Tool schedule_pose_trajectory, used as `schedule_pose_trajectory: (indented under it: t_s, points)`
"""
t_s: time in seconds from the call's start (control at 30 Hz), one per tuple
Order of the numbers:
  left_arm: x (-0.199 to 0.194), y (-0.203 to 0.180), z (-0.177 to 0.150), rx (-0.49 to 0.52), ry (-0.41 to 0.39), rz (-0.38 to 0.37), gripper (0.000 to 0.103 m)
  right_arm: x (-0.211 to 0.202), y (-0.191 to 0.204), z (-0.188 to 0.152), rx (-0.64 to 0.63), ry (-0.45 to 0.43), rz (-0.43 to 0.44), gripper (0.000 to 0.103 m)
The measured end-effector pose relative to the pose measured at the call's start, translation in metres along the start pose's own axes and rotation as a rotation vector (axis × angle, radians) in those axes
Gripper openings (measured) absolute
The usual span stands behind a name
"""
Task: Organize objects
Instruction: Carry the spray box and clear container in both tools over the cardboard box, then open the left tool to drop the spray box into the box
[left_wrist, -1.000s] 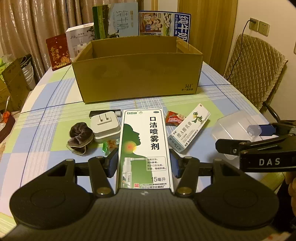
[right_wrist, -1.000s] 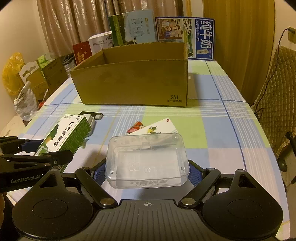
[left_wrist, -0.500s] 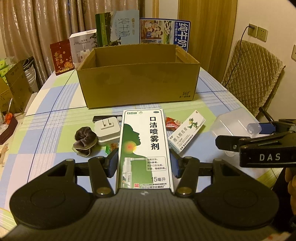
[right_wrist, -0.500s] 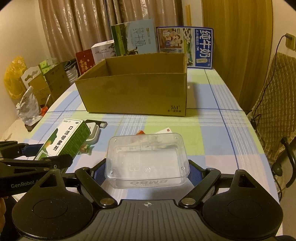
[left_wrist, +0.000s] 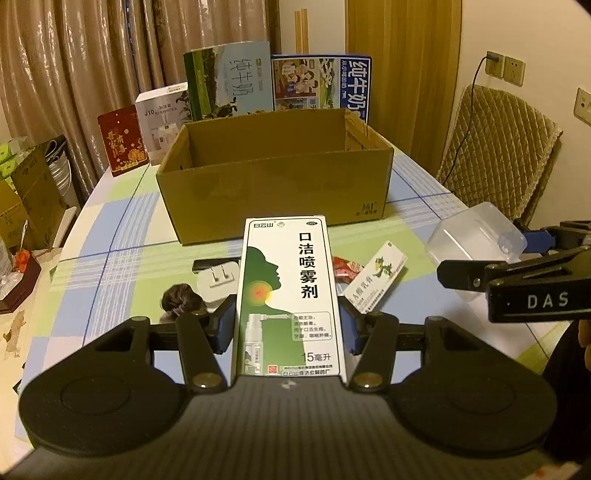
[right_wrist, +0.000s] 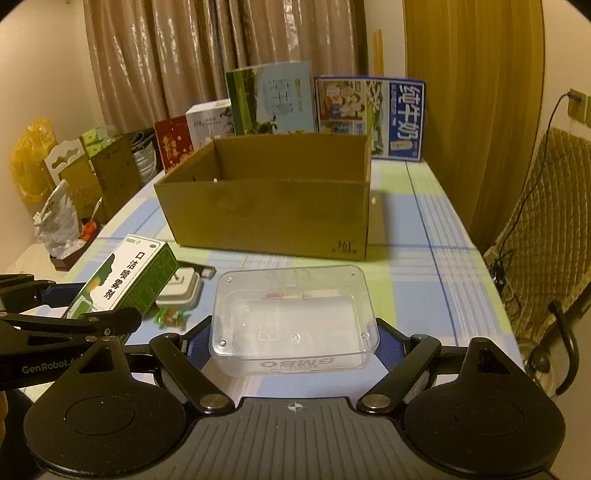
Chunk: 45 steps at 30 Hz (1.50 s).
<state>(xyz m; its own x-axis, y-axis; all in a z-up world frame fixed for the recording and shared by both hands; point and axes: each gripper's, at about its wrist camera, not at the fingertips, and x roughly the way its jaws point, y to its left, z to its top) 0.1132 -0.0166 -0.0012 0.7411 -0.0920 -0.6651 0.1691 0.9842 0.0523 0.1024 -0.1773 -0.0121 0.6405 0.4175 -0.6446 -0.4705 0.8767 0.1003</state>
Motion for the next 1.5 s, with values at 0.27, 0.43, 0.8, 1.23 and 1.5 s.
schedule_pose_trajectory:
  t_s: [0.27,0.43,0.8,1.23,1.5]
  points:
    - [-0.004,0.009,0.022,0.017,-0.014,-0.018,0.05,-0.006,0.003,0.022,-0.029,-0.028,-0.001,0.083]
    - [-0.005,0.017,0.039,0.035,-0.028,-0.022,0.05,-0.007,0.003,0.034,-0.043,-0.036,-0.003,0.083]
    - [0.01,0.043,0.083,0.027,-0.032,-0.036,0.05,0.008,-0.002,0.078,-0.041,-0.033,0.028,0.083]
    - [0.075,0.076,0.154,-0.017,-0.009,-0.036,0.05,0.07,-0.015,0.162,-0.053,-0.033,0.029,0.083]
    - [0.13,0.09,0.18,-0.033,0.029,-0.026,0.05,0.129,-0.029,0.187,-0.007,0.018,0.031,0.083]
